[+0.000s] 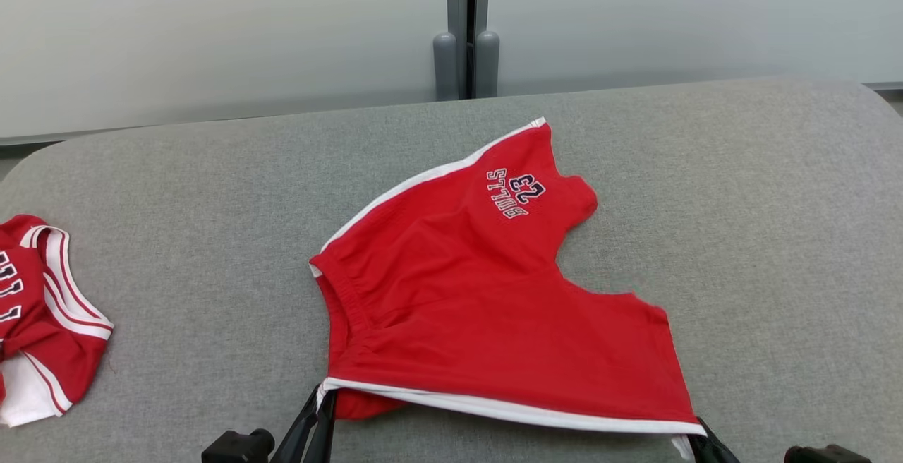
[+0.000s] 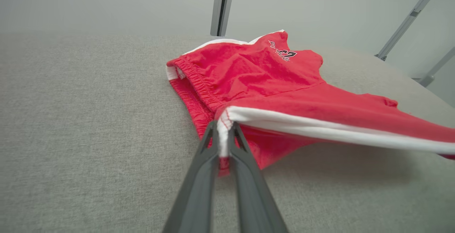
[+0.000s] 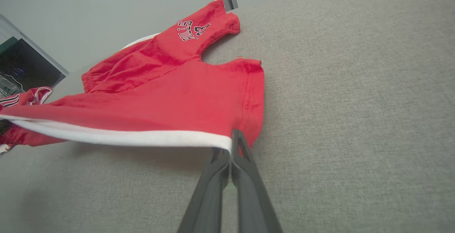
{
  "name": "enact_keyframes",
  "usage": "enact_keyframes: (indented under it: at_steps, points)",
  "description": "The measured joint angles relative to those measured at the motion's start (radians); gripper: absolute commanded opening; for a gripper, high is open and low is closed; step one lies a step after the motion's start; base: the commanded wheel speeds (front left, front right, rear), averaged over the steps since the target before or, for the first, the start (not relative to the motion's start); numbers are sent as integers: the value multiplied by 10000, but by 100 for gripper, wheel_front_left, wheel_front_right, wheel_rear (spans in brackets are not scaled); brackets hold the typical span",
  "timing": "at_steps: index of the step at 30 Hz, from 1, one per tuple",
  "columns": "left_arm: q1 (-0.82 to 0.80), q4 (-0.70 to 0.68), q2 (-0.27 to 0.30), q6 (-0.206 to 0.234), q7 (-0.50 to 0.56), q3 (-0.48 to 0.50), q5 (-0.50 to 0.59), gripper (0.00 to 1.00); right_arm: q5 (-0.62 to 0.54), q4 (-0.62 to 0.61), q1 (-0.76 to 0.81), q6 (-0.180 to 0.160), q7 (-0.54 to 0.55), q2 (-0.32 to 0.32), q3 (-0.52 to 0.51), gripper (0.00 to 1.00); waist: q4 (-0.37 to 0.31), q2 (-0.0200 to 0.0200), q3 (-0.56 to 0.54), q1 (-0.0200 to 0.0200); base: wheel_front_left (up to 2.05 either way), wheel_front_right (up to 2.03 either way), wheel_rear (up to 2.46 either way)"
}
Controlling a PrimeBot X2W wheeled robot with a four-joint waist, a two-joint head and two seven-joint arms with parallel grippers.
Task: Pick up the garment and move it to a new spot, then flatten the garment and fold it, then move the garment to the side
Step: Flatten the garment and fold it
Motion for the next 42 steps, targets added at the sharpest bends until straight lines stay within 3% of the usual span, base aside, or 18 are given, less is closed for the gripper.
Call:
enact_keyframes:
  at_steps: [9, 17, 23, 29, 35, 40, 41, 42]
  points:
    - [96, -717, 40, 111, 535, -148, -140, 0, -362, -963, 198, -2, 794, 240, -485, 0, 128, 0, 33, 0, 0, 0, 0]
    - [-1678, -209, -186, -144, 506, -242, -199, 0, -278, -311, -2329, 0, 685, -777, -631, 0, 427, 0, 901, 0, 0, 0, 0]
    - [-3378, 453, -483, -257, 121, -370, -199, 0, 21, 832, -5159, 0, 533, -1979, -169, 0, 810, 0, 2065, 0, 0, 0, 0]
    - [-4962, 1133, -667, -324, -362, -518, -293, 0, 355, 2295, -8146, -2, 316, -2713, 658, 0, 1285, 0, 3230, 0, 0, 0, 0]
    - [-6177, 1879, -746, -337, -560, -759, -387, 0, 878, 4234, -10509, -2, -17, -3030, 1958, 0, 1793, 0, 4101, 0, 0, 0, 0]
    - [-6585, 2322, -759, -337, -631, -918, -477, 0, 1089, 5367, -11566, -4, -575, -3014, 2755, 0, 2030, -1, 4460, 0, 0, 0, 0]
    - [-6662, 2410, -773, -336, -639, -941, -506, 0, 1120, 5582, -11754, -4, -704, -3024, 3003, 7, 2076, 0, 4520, 0, 0, 0, 0]
    - [-6722, 2485, -773, -330, -646, -959, -591, 0, 1187, 5816, -11914, -4, -840, -3001, 3189, 33, 2104, 0, 4571, 0, 0, 0, 0]
